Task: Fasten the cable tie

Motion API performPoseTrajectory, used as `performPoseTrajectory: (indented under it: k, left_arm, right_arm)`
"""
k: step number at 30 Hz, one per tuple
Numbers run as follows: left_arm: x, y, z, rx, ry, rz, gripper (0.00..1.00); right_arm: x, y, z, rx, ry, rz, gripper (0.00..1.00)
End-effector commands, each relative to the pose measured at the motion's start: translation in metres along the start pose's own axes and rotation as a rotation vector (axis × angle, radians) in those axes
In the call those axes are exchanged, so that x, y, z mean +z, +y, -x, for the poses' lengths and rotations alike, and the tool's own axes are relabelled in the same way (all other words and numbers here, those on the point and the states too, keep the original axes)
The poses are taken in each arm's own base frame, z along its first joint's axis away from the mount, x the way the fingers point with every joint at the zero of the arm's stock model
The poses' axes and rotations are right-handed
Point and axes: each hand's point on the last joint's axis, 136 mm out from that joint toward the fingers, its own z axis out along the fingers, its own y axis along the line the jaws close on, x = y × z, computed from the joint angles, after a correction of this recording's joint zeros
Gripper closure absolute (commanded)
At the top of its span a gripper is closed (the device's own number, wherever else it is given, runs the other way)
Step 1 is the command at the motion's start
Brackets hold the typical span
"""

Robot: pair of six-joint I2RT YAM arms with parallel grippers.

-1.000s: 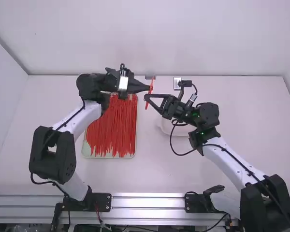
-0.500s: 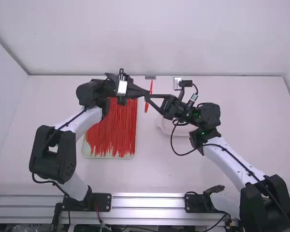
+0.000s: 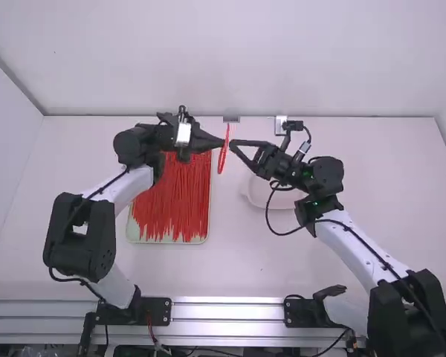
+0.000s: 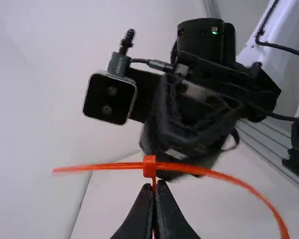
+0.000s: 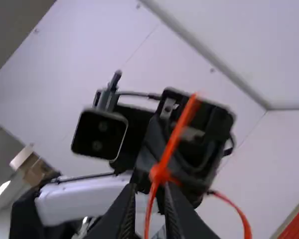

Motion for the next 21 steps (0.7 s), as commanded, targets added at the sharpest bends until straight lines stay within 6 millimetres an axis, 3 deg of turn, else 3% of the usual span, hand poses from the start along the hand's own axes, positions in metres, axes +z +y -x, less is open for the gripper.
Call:
performPoseTrajectory:
  k: [1,7,11,16,21]
  left_arm:
    - [0.000,-0.007,-0.002,-0.029,0.014,-0.029,0.99]
    - [0.004,-0.012,-0.004,-0.042,0.017,-0.057,0.98]
    - [0.014,-0.018,-0.002,-0.056,0.006,-0.084,0.98]
    - [0.026,-0.025,0.001,-0.056,-0.009,-0.119,0.98]
    - [0.030,-0.028,0.002,-0.059,-0.016,-0.129,0.98]
  right_arm:
    - [0.002,0.008,0.021,-0.046,-0.065,0.004,0.80]
    - [0.002,0.008,0.023,-0.050,-0.075,0.000,0.73]
    - [0.002,0.008,0.023,-0.049,-0.075,0.000,0.57]
    - [0.002,0.008,0.023,-0.036,-0.074,0.001,0.57]
    - [0.002,0.010,0.022,-0.037,-0.069,0.009,0.64]
